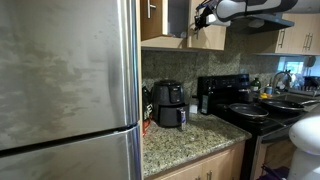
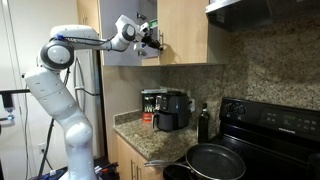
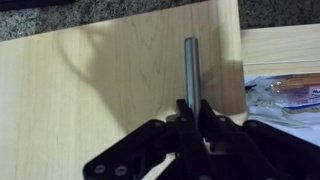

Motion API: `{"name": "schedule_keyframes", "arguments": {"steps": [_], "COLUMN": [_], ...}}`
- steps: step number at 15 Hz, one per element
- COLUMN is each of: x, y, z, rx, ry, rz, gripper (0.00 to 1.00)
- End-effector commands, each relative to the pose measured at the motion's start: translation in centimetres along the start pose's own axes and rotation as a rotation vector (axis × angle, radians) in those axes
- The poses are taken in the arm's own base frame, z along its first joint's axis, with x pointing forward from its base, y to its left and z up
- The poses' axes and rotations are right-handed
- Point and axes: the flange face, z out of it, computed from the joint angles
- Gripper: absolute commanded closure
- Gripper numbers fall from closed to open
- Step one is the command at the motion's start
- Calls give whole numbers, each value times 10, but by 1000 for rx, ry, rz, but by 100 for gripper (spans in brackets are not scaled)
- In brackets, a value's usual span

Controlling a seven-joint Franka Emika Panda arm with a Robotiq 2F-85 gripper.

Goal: Open the cabinet door on the right

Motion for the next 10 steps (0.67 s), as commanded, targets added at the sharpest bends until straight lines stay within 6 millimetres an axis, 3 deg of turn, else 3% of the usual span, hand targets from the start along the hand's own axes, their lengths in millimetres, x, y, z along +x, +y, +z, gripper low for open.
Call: {"name": "schedule_keyframes", "arguments": {"steps": [1,5,6,10], "x": [-17,-28,-22,-32], "y": [59,73,18,29], "z": [-42,-72,-44,-63], "rx": [-129,-108,-30,-38], "ry": [6,42,13,23], "rz": [86,151,44,61], "gripper": [96,96,85,85]}}
